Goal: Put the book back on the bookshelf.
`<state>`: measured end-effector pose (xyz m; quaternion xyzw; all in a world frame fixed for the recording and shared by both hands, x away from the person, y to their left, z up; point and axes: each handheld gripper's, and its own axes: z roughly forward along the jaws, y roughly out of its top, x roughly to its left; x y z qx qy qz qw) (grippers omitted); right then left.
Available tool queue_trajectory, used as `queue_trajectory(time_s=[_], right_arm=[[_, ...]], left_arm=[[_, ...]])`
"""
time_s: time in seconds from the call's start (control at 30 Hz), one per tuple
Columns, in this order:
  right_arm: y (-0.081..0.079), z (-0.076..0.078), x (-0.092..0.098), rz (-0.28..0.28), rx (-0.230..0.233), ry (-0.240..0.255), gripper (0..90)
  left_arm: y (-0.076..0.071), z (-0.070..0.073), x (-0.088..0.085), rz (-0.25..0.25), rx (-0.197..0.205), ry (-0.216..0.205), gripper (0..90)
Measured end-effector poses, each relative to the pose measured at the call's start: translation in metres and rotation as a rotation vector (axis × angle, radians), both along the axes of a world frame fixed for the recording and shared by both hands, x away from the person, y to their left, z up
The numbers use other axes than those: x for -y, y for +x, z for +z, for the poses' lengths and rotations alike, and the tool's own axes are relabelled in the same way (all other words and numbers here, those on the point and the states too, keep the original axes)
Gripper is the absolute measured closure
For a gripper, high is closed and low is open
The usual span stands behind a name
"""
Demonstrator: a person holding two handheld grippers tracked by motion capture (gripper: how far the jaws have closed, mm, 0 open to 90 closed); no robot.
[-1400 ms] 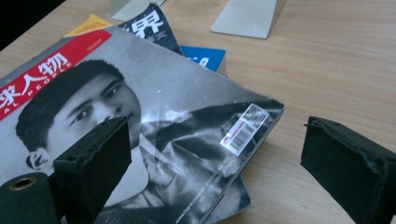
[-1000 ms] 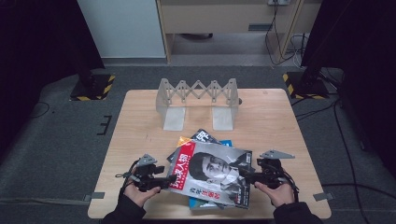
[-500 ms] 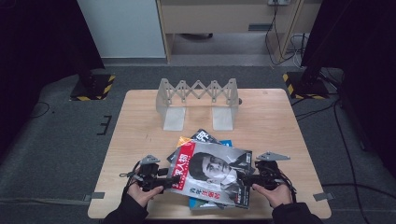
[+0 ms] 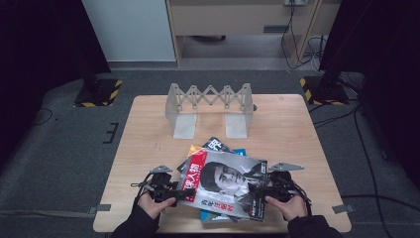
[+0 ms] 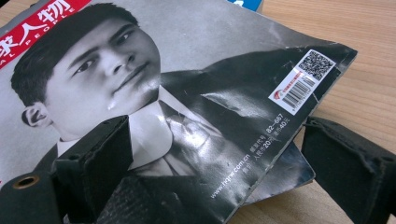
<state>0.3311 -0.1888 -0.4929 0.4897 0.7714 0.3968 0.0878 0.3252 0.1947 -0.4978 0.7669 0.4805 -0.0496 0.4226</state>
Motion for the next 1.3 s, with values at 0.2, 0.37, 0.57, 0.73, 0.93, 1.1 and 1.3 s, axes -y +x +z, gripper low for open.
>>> queue_trajectory(time_s=[0.2, 0.37, 0.57, 0.73, 0.93, 1.1, 1.3], right_arm=[[0.001, -0.002, 0.000, -0.002, -0.008, 0.011, 8.7], [0.001, -0.003, 0.000, -0.008, -0.020, 0.022, 8.2], [0.001, -0.004, -0.002, -0.005, -0.016, 0.020, 7.2], [0.002, -0.005, -0.003, -0.007, -0.021, 0.019, 6.0], [0.002, -0.006, -0.004, -0.007, -0.021, 0.020, 4.0], [0.002, -0.005, -0.005, -0.010, -0.031, 0.016, 3.3], [0.002, -0.005, -0.007, -0.009, -0.032, 0.010, 1.9]], left_arm=[[0.002, -0.001, -0.001, -0.009, -0.030, -0.026, 31.0], [0.004, -0.001, -0.004, -0.020, -0.056, -0.055, 35.0], [0.001, 0.006, -0.009, -0.032, -0.031, -0.072, 47.5], [-0.001, 0.014, -0.012, -0.026, 0.006, -0.131, 52.3], [0.001, 0.012, -0.010, -0.048, -0.010, -0.127, 47.6], [0.002, 0.010, -0.003, -0.083, -0.021, -0.083, 36.0], [0.004, 0.007, -0.003, -0.059, -0.044, -0.069, 42.0]])
